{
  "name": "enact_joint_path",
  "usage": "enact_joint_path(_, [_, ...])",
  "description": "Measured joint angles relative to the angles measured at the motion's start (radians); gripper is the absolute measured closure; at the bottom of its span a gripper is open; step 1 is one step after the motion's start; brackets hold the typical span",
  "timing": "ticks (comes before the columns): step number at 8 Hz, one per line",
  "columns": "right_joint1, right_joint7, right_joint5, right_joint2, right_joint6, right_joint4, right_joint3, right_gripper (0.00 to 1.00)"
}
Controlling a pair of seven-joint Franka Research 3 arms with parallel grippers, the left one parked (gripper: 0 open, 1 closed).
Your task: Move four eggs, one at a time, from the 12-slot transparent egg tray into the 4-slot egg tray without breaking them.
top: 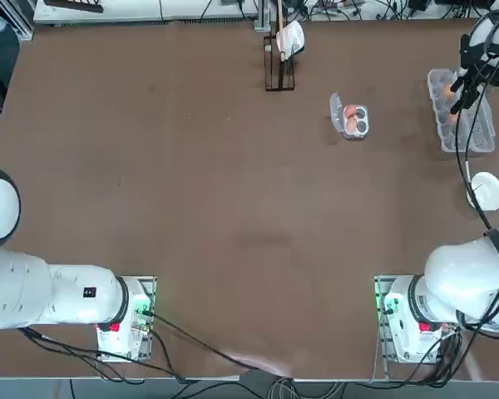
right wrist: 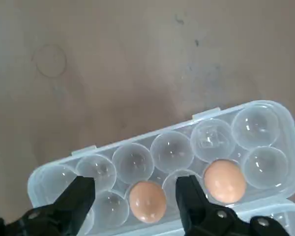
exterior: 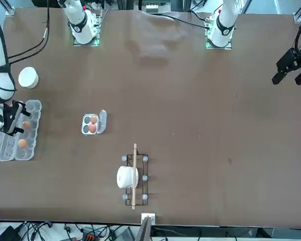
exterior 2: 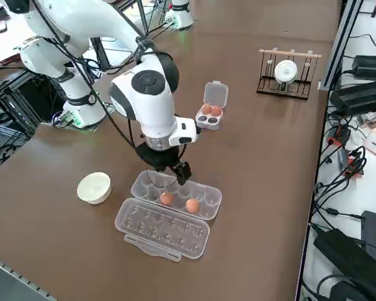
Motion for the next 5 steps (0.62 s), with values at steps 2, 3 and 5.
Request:
enact_joint_path(2, [-0.020, -0.050, 0.000, 0.040, 0.000, 0.032, 0.000, 0.00])
enact_joint_path(3, [-0.030, -0.070, 0.000, 0.061, 0.000, 0.049, 0.000, 0.00])
enact_joint_path(5, [-0.045, -0.104, 0.000, 0.091, 0.000, 0.065, 0.000, 0.00])
